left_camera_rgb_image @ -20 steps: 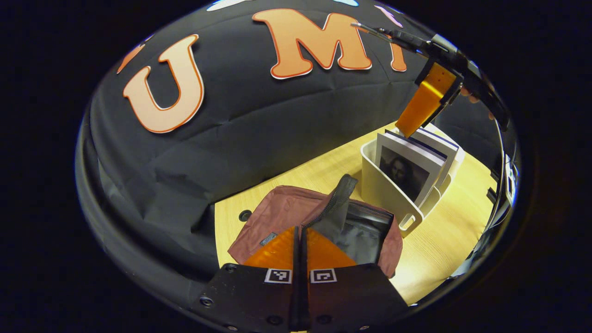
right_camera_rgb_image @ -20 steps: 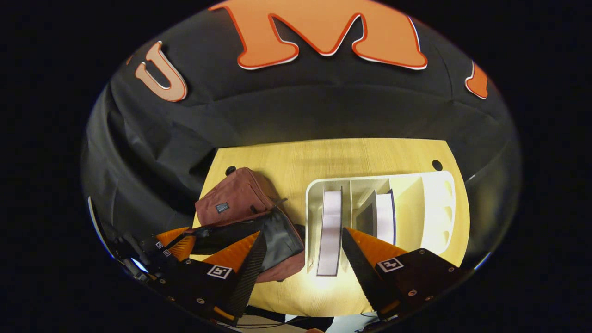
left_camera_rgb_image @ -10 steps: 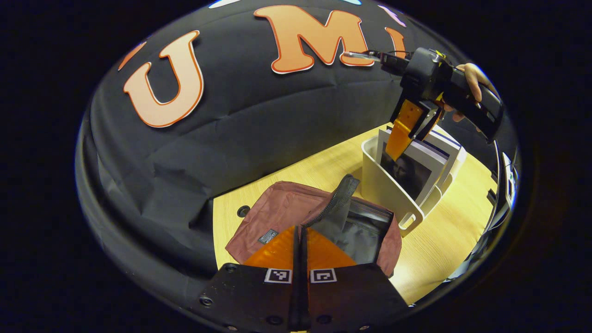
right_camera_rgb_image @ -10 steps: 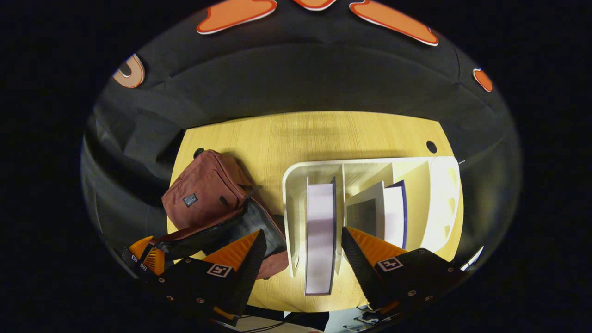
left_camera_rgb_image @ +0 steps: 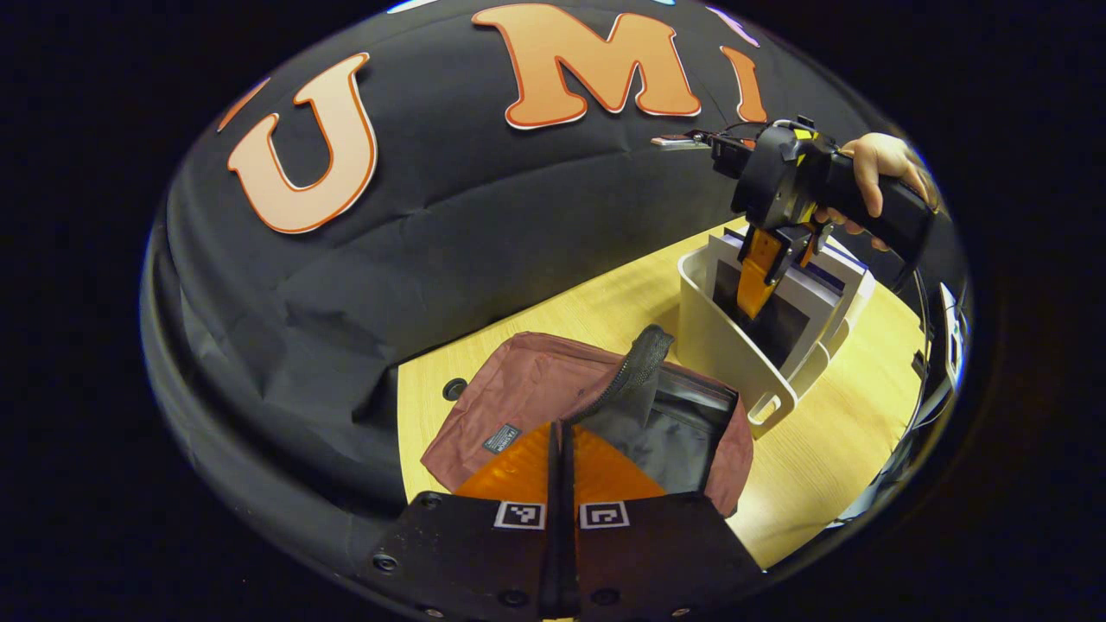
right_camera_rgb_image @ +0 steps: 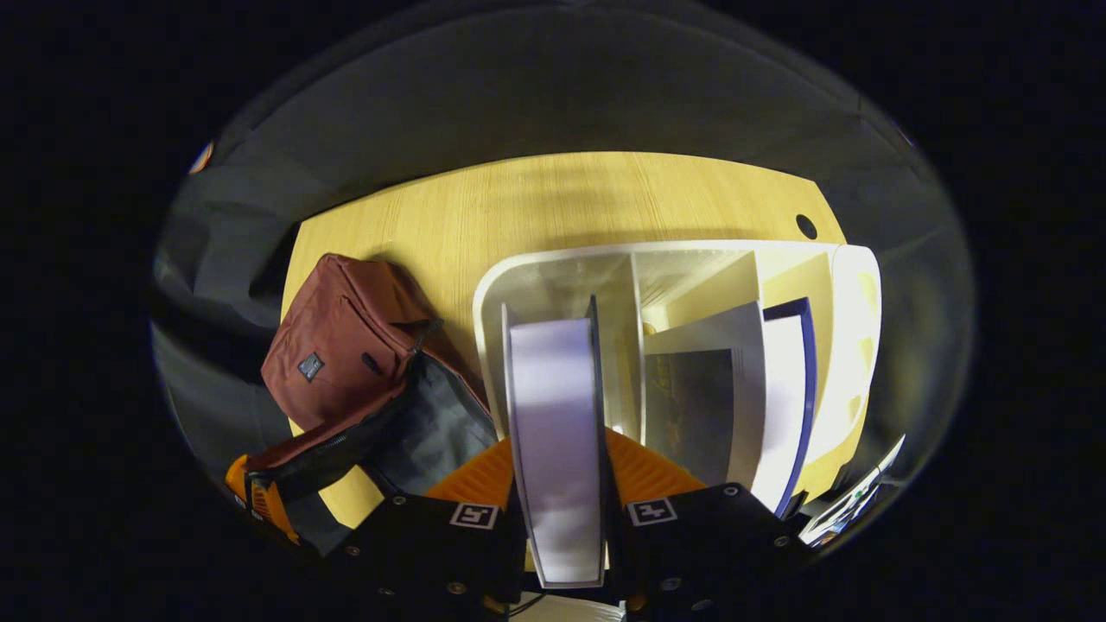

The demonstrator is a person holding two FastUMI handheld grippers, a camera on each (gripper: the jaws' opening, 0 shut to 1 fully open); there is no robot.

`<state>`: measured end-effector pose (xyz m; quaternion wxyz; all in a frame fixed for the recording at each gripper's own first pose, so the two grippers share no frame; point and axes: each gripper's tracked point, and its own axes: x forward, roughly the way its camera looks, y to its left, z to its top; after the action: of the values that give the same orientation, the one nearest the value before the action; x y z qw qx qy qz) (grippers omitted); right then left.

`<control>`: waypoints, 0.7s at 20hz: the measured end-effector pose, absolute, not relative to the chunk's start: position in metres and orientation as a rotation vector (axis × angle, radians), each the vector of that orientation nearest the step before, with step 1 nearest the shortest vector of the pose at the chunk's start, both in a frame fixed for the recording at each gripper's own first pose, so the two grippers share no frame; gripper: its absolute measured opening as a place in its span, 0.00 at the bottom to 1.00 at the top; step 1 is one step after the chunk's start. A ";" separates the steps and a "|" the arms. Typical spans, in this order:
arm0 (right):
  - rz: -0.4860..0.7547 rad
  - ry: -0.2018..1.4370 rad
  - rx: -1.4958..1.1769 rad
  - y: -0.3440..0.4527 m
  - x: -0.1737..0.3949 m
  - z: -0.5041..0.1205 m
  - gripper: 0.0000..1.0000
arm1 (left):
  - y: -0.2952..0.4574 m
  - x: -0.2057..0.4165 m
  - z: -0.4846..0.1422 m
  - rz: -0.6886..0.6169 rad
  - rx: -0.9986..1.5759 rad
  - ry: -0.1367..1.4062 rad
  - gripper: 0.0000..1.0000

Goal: Open the schoolbag, grab two books from the bookshelf and put them into the schoolbag.

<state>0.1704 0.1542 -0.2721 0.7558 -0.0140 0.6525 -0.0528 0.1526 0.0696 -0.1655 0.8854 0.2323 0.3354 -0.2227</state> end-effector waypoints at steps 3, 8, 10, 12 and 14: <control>-0.125 1.411 -0.019 0.154 0.171 -0.266 0.46 | 0.072 0.155 -0.167 -0.448 0.480 0.703 0.00; -0.086 1.318 0.007 0.172 0.164 -0.212 0.37 | 0.071 0.150 -0.168 -0.453 0.482 0.685 0.00; -0.071 1.275 -0.003 0.176 0.162 -0.179 0.37 | 0.072 0.149 -0.169 -0.462 0.485 0.686 0.00; -0.057 1.209 -0.029 0.177 0.162 -0.141 0.36 | 0.072 0.148 -0.169 -0.467 0.473 0.687 0.00; -0.040 1.154 -0.030 0.180 0.156 -0.101 0.35 | 0.072 0.148 -0.170 -0.479 0.477 0.692 0.00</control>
<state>0.1560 0.1804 -0.1012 0.8379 -0.0141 0.5453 -0.0189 0.1484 0.0725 -0.1702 0.8853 0.2293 0.3327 -0.2301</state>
